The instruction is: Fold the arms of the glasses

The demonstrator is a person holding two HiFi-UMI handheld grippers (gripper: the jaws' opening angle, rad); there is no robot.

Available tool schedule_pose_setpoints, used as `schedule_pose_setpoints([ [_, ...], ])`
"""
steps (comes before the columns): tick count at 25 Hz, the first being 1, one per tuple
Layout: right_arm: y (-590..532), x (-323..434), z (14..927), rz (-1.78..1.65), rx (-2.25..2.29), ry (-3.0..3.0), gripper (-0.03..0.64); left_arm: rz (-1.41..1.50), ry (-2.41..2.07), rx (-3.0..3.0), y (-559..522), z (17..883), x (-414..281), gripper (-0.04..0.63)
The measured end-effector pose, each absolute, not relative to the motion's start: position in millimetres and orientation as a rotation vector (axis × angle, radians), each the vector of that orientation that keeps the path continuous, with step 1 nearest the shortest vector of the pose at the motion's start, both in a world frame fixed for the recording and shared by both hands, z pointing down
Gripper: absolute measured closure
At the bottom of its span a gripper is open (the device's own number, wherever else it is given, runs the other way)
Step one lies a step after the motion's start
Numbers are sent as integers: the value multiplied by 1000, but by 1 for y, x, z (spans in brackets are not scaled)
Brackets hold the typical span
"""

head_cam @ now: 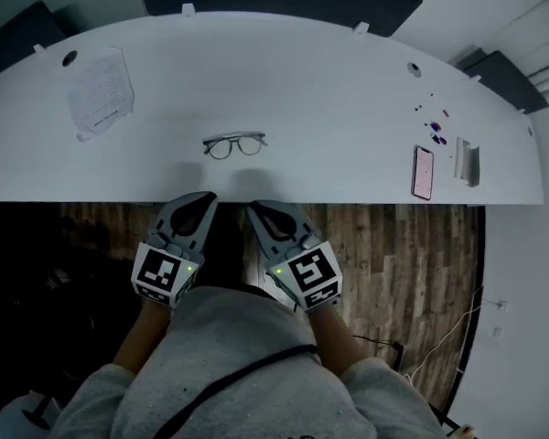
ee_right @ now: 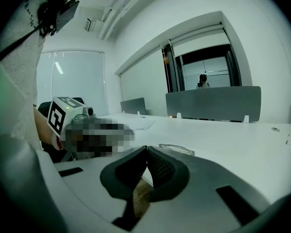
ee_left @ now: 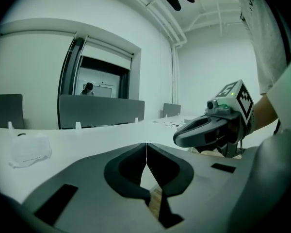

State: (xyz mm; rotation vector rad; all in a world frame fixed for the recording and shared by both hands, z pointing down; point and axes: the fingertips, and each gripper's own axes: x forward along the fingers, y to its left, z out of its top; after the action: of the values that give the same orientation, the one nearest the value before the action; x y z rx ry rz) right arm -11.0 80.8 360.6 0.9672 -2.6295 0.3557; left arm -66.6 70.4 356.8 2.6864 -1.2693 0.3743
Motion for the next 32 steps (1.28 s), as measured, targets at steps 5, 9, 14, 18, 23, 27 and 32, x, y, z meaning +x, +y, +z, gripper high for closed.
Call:
schedule_pose_setpoints([
  [5, 108, -16, 347, 328, 954, -2651, 597, 352, -1278, 2676, 96, 347, -70, 578],
  [9, 127, -20, 344, 308, 942, -2657, 597, 317, -1280, 2685, 114, 341, -71, 578],
  [14, 150, -27, 340, 307, 928, -2677, 598, 306, -1293, 2671, 138, 337, -76, 580],
  [18, 166, -35, 339, 310, 906, -2691, 597, 314, -1309, 2657, 156, 337, -84, 580],
  [23, 181, -43, 336, 305, 881, -2700, 597, 313, -1321, 2646, 169, 334, -90, 580],
  [27, 184, -47, 330, 293, 883, -2702, 597, 287, -1317, 2645, 171, 329, -94, 580],
  [32, 191, -51, 325, 289, 901, -2699, 598, 272, -1287, 2654, 176, 326, -96, 580],
])
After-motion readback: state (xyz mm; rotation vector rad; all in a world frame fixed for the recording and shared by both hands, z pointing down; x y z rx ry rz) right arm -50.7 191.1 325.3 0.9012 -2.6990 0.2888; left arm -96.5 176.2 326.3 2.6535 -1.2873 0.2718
